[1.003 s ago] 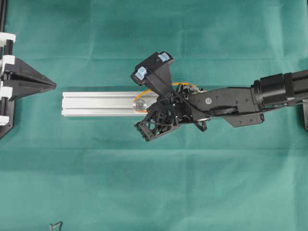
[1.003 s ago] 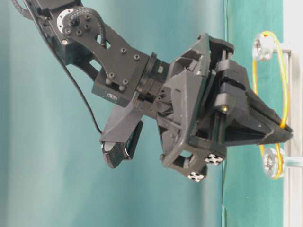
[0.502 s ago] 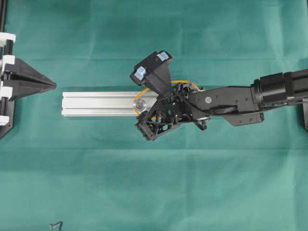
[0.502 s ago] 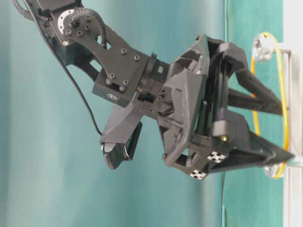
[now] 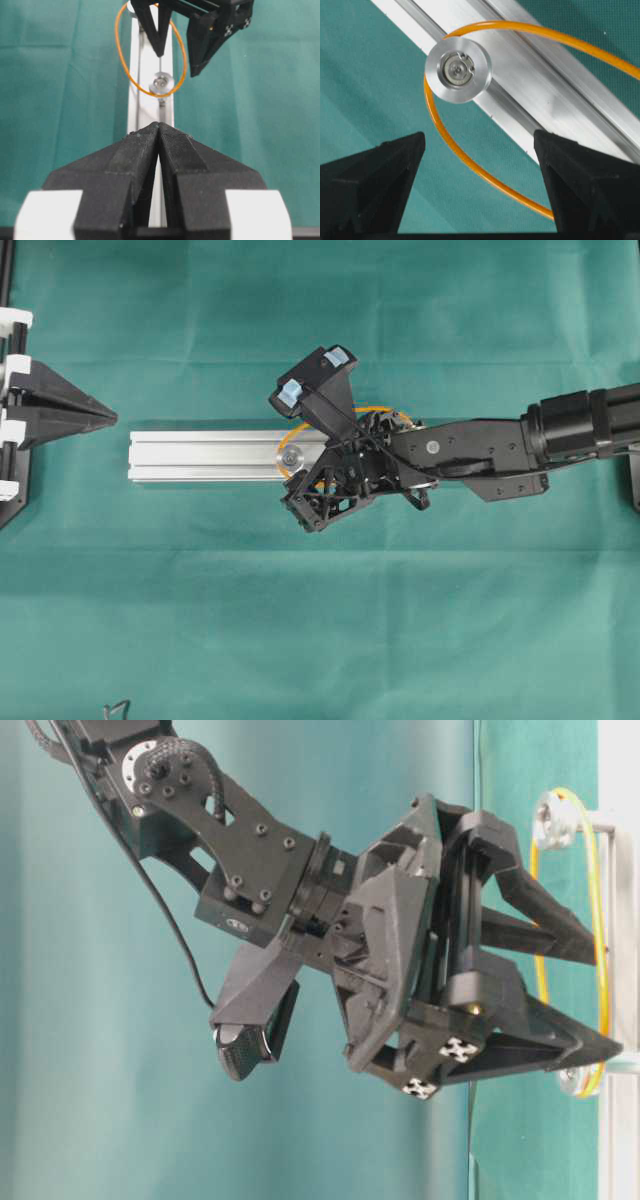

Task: Hook the rubber onto the shaft.
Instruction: 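Stretch the band leftward and lower it around the left post, then open the right gripper to release the band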

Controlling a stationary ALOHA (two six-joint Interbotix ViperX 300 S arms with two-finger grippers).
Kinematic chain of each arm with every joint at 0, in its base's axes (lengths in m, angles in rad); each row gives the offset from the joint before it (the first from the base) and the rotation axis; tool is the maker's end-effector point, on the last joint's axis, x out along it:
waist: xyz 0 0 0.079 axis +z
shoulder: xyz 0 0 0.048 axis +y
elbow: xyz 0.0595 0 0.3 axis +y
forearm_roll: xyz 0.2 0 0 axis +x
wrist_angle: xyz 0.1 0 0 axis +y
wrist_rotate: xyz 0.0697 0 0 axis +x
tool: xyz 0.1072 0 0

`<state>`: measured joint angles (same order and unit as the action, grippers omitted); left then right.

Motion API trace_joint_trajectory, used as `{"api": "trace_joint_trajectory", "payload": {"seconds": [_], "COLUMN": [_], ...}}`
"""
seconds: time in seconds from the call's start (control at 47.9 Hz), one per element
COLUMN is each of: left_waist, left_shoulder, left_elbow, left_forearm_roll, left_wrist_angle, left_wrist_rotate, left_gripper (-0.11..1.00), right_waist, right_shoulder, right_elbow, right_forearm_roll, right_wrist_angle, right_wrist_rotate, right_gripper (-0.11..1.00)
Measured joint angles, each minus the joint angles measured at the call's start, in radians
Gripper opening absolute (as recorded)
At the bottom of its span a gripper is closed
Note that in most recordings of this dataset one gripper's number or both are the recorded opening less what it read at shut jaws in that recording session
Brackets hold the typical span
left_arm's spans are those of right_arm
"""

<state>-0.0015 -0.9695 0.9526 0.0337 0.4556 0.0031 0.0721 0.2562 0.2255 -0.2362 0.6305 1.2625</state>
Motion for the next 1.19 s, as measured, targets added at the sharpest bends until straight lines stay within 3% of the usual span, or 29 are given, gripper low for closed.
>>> {"api": "trace_joint_trajectory", "payload": {"seconds": [0.585, 0.836, 1.191], "left_waist": [0.002, 0.002, 0.002], "left_shoulder": [0.0, 0.0, 0.0], "left_elbow": [0.0, 0.0, 0.0], "left_forearm_roll": [-0.002, 0.0, -0.002], "left_wrist_angle": [0.0, 0.0, 0.0], "left_wrist_rotate": [0.0, 0.0, 0.0], "left_gripper": [0.02, 0.02, 0.02], "right_waist": [0.0, 0.0, -0.002], "right_shoulder": [-0.158, -0.241, -0.249], "right_elbow": [0.0, 0.0, 0.0], "right_forearm_roll": [0.0, -0.005, -0.005], "right_wrist_angle": [0.06, 0.132, 0.152], "right_wrist_rotate": [-0.005, -0.041, -0.058], "right_gripper": [0.92, 0.92, 0.92]}}
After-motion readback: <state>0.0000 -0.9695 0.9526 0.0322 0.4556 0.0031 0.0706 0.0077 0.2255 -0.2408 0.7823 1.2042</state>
